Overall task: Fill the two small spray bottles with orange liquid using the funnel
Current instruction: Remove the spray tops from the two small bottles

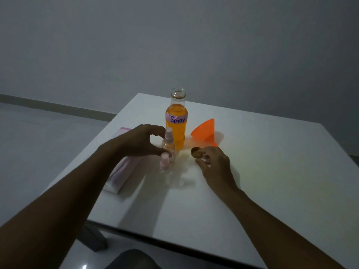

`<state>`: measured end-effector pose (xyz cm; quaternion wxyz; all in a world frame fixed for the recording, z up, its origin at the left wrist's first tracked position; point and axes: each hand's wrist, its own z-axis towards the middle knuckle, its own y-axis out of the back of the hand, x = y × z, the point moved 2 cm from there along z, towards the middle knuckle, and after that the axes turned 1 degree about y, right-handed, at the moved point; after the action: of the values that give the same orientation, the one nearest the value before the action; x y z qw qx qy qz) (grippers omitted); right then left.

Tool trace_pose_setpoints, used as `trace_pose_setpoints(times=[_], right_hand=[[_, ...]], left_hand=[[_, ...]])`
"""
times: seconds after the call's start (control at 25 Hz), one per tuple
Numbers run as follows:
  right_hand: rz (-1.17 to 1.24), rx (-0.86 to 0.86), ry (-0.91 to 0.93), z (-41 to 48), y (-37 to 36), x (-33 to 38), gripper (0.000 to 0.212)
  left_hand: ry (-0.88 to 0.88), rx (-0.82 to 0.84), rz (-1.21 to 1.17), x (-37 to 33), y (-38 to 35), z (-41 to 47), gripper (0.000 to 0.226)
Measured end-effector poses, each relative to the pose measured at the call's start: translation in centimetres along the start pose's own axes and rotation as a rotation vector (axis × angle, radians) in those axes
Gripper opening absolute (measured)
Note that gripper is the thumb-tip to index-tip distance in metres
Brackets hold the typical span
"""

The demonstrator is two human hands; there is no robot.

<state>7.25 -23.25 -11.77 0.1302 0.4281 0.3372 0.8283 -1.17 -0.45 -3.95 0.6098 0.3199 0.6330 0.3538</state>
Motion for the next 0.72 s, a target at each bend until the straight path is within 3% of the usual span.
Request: trace_pose_setpoints(times=[0.4,0.6,0.72], right_hand=[[0.078,-0.023,-0.082,-6.6,8.3,-3.2,0.022],[0.477,-0.162,-0.186,-7.1,12.8,-1.5,0.017],[0.582,-0.202,-0.248,-7.1,15.4,-1.6,0.022]], left_hand=[[-0.085,-0.338,-0.122,-8.8,3.5,-1.3,0.042],[-0.206,-0.303,-0.175,-13.7,-2.6,-1.1,0.050],[-0.218,-0.237,-0.198,-14.9,-8.1,-0.7,0.052]])
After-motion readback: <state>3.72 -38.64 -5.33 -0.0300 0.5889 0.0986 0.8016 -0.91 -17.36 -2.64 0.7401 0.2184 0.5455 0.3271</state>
